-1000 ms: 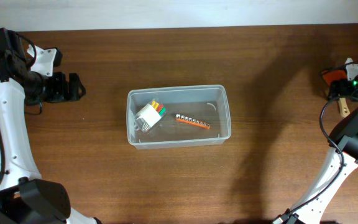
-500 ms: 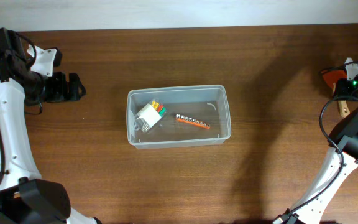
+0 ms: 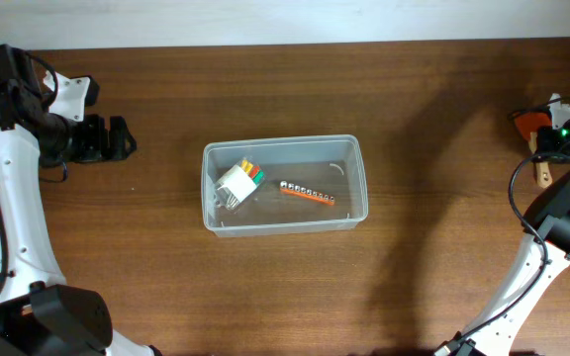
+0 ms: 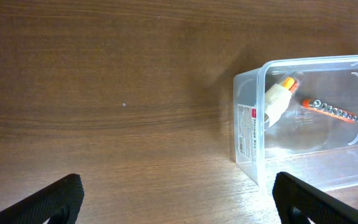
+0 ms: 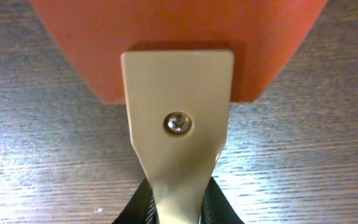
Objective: Pack container
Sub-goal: 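Lower and close the right gripper on the scraper's wooden handle, then lift the scraper and carry it left over the container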
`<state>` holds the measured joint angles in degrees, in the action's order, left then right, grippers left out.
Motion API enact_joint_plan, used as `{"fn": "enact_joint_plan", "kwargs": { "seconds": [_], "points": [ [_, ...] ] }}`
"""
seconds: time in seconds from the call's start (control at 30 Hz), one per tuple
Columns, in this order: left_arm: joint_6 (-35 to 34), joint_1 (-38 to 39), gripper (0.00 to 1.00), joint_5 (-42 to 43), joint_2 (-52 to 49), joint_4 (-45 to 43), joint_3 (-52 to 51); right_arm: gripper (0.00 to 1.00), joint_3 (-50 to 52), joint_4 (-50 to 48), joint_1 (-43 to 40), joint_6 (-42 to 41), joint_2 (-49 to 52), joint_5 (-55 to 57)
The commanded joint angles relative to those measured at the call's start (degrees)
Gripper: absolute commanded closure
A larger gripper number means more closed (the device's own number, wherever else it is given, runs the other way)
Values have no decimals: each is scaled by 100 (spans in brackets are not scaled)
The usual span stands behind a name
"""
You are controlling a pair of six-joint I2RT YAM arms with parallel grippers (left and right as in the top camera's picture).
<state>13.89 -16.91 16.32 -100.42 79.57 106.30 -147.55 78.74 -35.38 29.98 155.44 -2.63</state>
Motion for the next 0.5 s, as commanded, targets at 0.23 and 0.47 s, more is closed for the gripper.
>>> {"fn": "enact_joint_plan", "kwargs": {
  "seconds": [0.23, 0.47],
  "points": [
    [-55, -26, 1, 85, -31, -4, 122, 93, -1213, 389, 459, -44, -516, 28],
    [-55, -26, 1, 85, -31, -7, 122, 92, -2312, 686, 1314, 149, -1351, -17]
  ]
}}
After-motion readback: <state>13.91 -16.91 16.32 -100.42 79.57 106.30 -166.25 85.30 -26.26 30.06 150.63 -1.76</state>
